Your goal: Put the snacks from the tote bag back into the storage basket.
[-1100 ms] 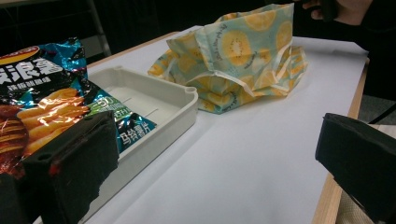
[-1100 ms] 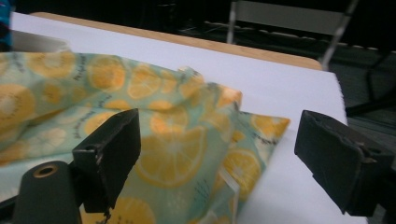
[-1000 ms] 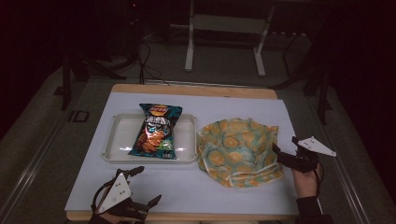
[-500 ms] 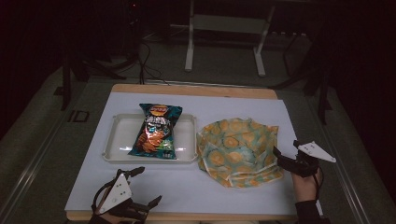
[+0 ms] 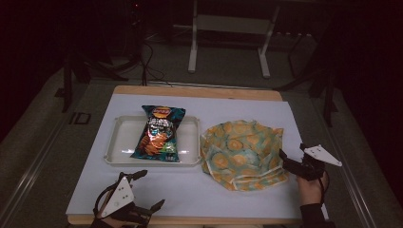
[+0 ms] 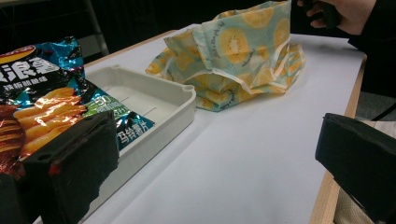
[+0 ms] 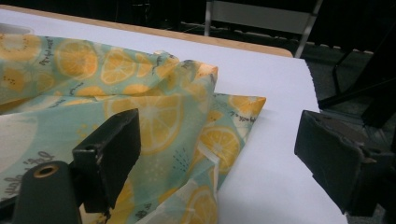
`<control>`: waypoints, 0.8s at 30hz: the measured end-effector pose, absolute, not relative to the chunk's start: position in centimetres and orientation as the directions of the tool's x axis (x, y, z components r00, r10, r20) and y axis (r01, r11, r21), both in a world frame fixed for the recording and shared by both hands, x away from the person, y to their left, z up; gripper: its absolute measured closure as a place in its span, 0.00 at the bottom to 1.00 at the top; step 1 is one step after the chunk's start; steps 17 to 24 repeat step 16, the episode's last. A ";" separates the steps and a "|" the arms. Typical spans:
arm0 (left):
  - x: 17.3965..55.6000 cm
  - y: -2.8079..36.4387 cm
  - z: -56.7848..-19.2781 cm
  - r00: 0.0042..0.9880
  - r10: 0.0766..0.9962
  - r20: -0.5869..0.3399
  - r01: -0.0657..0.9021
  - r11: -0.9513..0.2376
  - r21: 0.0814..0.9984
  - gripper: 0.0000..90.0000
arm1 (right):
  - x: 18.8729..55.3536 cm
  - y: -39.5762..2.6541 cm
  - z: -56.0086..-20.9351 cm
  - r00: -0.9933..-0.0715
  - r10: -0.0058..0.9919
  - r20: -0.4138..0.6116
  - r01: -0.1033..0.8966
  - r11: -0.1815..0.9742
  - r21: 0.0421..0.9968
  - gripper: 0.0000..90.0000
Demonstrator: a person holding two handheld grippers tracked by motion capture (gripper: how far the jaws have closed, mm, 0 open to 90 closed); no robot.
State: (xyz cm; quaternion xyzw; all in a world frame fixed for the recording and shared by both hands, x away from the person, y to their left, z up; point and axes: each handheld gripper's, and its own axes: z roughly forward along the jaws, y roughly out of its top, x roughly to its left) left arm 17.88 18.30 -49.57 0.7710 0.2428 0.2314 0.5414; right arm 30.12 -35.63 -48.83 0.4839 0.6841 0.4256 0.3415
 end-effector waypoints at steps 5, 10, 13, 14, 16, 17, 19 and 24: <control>17.9 18.3 -49.6 0.773 0.628 0.094 0.125 -0.295 0.947 0.00 | 30.2 -35.6 -49.0 -0.307 0.951 -0.043 0.384 0.164 0.909 0.16; 17.9 18.3 -49.6 0.774 0.627 0.095 0.124 -0.297 0.947 0.00 | 30.2 -35.5 -49.0 -0.312 0.949 -0.034 0.388 0.160 0.908 0.16; 17.8 18.3 -49.6 0.773 0.628 0.093 0.125 -0.293 0.948 0.00 | 30.2 -35.5 -49.0 -0.311 0.950 -0.031 0.387 0.156 0.909 0.16; 17.8 18.3 -49.6 0.773 0.628 0.093 0.125 -0.294 0.948 0.00 | 30.2 -35.5 -49.0 -0.311 0.950 -0.031 0.388 0.156 0.909 0.16; 17.9 18.3 -49.6 0.773 0.627 0.095 0.125 -0.297 0.947 0.00 | 30.2 -35.5 -49.0 -0.312 0.950 -0.030 0.387 0.155 0.909 0.16; 17.9 18.3 -49.6 0.773 0.627 0.095 0.125 -0.297 0.947 0.00 | 30.2 -35.5 -49.0 -0.312 0.950 -0.030 0.387 0.155 0.909 0.16; 17.9 18.3 -49.6 0.773 0.627 0.095 0.125 -0.297 0.947 0.00 | 30.2 -35.5 -49.0 -0.312 0.950 -0.030 0.387 0.155 0.909 0.16; 17.9 18.3 -49.6 0.773 0.627 0.095 0.125 -0.297 0.947 0.00 | 30.2 -35.5 -49.0 -0.312 0.950 -0.030 0.387 0.155 0.909 0.16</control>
